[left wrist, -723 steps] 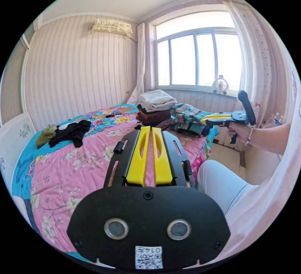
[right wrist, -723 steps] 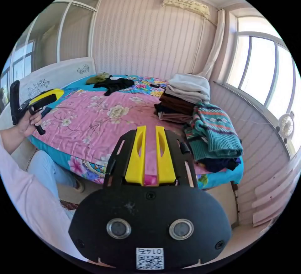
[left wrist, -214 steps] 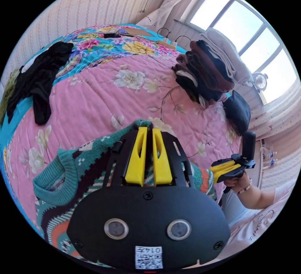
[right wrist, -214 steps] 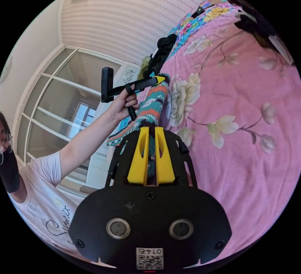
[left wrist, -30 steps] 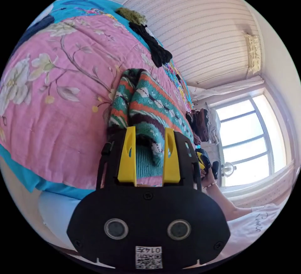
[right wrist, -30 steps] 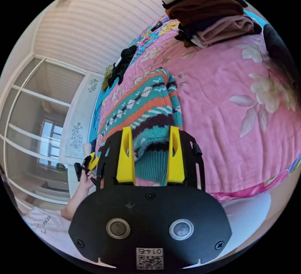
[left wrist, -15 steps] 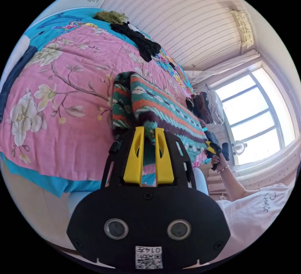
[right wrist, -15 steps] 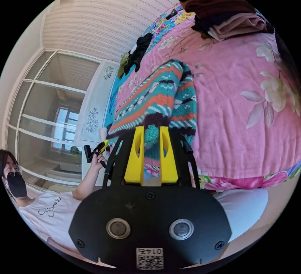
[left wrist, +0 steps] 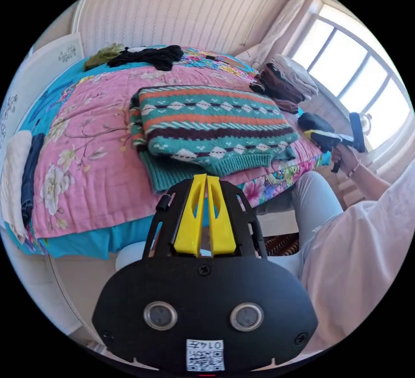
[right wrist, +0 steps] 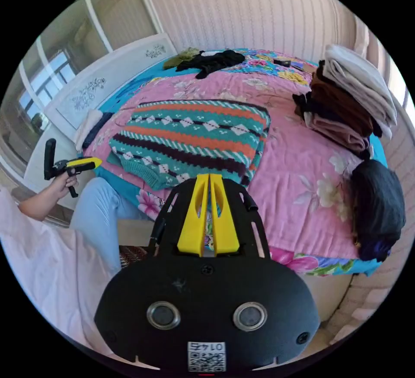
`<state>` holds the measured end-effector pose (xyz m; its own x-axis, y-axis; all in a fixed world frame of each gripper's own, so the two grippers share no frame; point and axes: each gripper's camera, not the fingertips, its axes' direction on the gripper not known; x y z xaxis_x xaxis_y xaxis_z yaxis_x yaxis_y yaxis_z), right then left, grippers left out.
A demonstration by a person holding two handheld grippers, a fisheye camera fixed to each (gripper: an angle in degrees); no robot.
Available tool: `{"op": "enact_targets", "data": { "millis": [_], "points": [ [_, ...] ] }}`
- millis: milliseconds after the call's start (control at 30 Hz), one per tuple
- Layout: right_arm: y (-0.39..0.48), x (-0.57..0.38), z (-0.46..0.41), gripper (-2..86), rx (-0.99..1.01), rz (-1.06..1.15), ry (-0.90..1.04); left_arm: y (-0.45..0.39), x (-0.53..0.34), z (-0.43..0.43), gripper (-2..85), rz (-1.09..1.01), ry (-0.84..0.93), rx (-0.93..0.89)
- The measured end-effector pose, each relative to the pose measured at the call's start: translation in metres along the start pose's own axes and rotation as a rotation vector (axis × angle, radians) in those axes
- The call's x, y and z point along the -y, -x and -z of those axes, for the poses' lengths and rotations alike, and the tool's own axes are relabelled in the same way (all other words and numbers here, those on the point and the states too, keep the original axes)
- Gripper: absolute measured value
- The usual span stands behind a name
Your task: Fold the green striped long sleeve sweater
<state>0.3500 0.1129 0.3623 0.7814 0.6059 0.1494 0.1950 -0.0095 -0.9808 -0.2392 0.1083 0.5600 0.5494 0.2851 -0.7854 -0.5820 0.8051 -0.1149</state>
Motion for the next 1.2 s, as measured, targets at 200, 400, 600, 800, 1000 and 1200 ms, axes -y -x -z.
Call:
{"op": "enact_targets", "data": {
  "millis": [200,400,600,800,1000,1200],
  "points": [
    [0.100,0.087,-0.092,-0.9,-0.069,0.249,0.056,-0.086,0.019,-0.064,-1.0,-0.218,-0.085,0.046],
    [0.142,0.173,-0.157,-0.9,-0.109,0.305,0.094,-0.133,0.031,-0.124,-1.0,-0.365,-0.028,0.130],
    [0.161,0.232,-0.262,-0.5,-0.199,0.383,0.389,-0.161,0.013,-0.188,-1.0,-0.450,0.070,0.225],
    [0.164,0.277,-0.304,-0.5,-0.094,0.447,0.604,-0.168,0.020,-0.202,-1.0,-0.410,0.108,0.150],
    [0.175,0.315,-0.324,-0.6,-0.057,0.531,0.707,-0.184,0.025,-0.217,-1.0,-0.448,0.135,0.118],
    [0.160,0.336,-0.365,-0.7,0.003,0.435,0.823,-0.194,0.027,-0.234,-1.0,-0.507,0.134,0.133]
  ]
}}
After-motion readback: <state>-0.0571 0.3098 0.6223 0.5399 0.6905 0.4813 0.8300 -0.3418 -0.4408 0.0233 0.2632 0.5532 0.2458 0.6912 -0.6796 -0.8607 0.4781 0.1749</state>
